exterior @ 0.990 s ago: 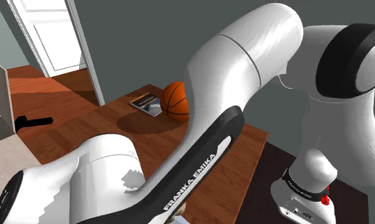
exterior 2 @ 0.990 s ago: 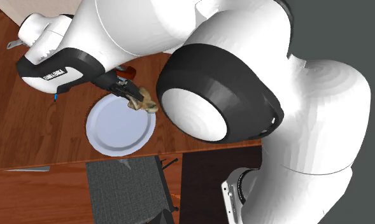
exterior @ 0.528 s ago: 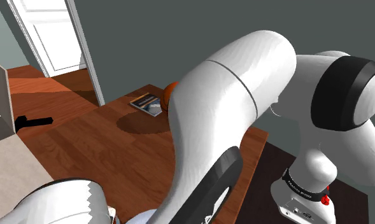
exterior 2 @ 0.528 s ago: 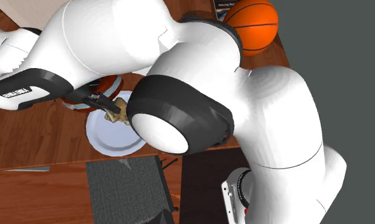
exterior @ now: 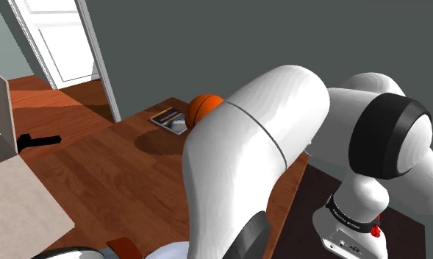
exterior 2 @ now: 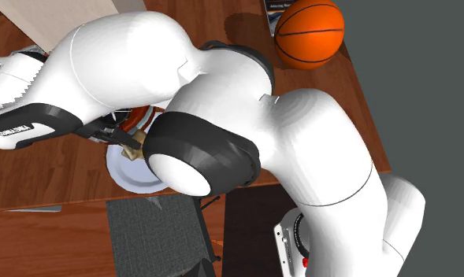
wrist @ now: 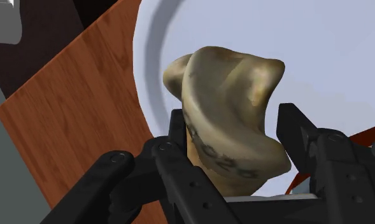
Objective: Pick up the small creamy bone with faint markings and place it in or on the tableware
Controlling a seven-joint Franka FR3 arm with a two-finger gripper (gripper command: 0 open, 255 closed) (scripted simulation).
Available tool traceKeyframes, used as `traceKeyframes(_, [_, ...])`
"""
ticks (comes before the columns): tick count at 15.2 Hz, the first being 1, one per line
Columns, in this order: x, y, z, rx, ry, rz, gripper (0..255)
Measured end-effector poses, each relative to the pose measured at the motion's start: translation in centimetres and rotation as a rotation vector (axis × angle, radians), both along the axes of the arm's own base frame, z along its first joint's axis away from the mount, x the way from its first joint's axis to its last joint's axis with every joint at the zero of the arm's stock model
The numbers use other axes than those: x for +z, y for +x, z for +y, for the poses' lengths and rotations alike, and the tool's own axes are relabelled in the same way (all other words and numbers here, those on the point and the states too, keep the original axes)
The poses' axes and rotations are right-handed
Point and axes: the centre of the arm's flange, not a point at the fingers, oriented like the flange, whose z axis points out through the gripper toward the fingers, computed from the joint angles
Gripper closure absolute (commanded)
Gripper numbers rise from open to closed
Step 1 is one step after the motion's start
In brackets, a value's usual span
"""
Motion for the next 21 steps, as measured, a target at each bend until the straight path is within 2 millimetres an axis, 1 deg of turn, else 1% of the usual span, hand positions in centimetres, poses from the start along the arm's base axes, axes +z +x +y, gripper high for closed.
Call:
traceKeyframes(3, [-0.8, -0.2, 0.2, 0.002, 0.003, -0.001, 255])
traceKeyframes(5, [-1.6, -0.9, -0.4, 0.007, -0.031, 0.009, 255])
traceKeyframes(9, [-2.0, -1.0, -0.1, 0.006, -0.048, 0.016, 255])
traceKeyframes(14, [-1.9, -1.2, -0.4, 0.010, -0.039, 0.002, 255])
traceKeyframes(15, [-1.9, -1.0, -0.5, 0.009, -0.035, 0.004, 0])
traceKeyframes(19, [-2.1, -1.4, -1.2, -0.002, -0.113, 0.055, 0])
traceKeyframes(20, [-2.7, -1.9, -1.8, -0.014, -0.121, 0.094, 0])
traceKeyframes(21, [-3.3, -2.4, -1.8, -0.033, -0.126, 0.132, 0])
